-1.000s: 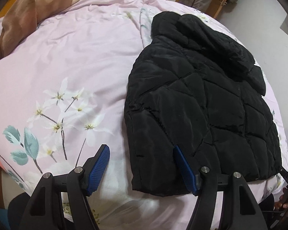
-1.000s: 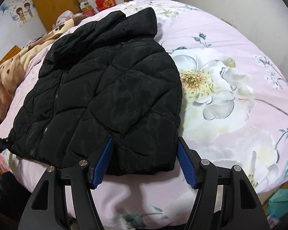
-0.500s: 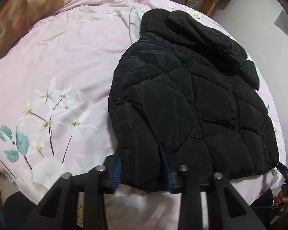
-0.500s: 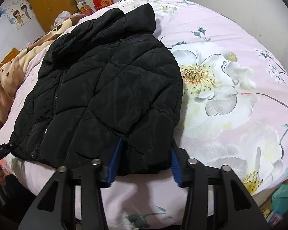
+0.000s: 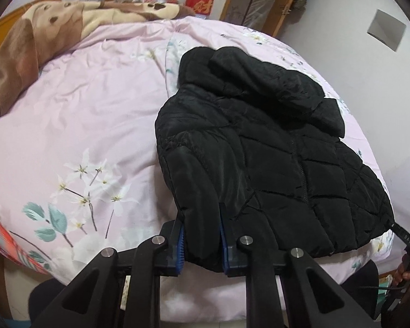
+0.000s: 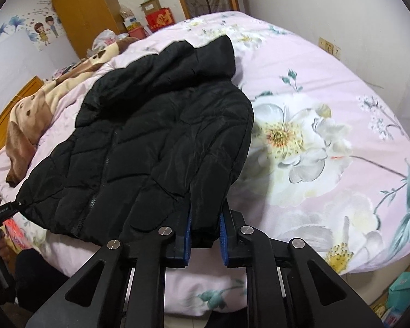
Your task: Fold large clothes
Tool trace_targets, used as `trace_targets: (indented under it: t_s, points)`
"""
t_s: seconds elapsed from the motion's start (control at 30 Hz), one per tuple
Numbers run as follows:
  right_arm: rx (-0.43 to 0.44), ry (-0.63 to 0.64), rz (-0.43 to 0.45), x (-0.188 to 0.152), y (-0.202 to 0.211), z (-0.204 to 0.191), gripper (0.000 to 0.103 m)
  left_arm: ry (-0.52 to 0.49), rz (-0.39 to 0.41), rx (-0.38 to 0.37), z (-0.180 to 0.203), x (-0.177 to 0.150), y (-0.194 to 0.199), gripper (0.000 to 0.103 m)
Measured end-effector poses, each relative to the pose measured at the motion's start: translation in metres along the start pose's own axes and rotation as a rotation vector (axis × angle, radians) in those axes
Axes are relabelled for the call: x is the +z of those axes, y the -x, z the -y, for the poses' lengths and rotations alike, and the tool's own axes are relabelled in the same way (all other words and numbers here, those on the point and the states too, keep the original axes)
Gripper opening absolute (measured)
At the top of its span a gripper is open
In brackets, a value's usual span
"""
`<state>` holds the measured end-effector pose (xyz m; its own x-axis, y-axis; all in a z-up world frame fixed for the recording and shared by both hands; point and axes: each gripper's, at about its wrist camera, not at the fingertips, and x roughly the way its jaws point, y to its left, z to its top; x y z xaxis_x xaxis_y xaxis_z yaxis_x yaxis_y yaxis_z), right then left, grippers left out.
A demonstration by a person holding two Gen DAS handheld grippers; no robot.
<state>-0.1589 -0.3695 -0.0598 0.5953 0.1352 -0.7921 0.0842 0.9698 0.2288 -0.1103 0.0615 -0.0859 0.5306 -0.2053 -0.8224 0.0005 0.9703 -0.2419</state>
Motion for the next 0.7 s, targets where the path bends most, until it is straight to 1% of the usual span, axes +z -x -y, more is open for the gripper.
trace_targets:
  t_s: [0.1, 0.23, 0.37, 0.5, 0.57, 0.63, 0.7]
  points:
    - [0.005, 0.009, 0.011, -0.002, 0.016, -0.004, 0.016, -0.013, 0.004, -0.021, 0.001, -0.001, 0.015, 0.02]
    - [0.033, 0.006, 0.021, -0.006, 0.042, -0.002, 0.016, -0.045, 0.01, -0.026, 0.002, -0.004, 0.034, 0.02]
    - [0.041, 0.016, 0.032, -0.016, 0.068, -0.001, 0.016, -0.073, 0.01, -0.036, 0.005, -0.017, 0.054, 0.02]
    - [0.042, 0.032, 0.035, -0.023, 0.083, -0.004, 0.016, -0.067, 0.011, -0.054, 0.008, -0.028, 0.071, 0.02]
    - [0.042, 0.037, 0.038, -0.024, 0.089, -0.006, 0.016, -0.057, 0.011, -0.074, 0.008, -0.03, 0.078, 0.02]
    - [0.045, 0.042, 0.042, -0.024, 0.09, -0.007, 0.016, -0.06, 0.014, -0.077, 0.009, -0.029, 0.081, 0.02]
    - [0.046, 0.042, 0.041, -0.017, 0.087, -0.007, 0.016, -0.063, 0.012, -0.078, 0.01, -0.02, 0.08, 0.02]
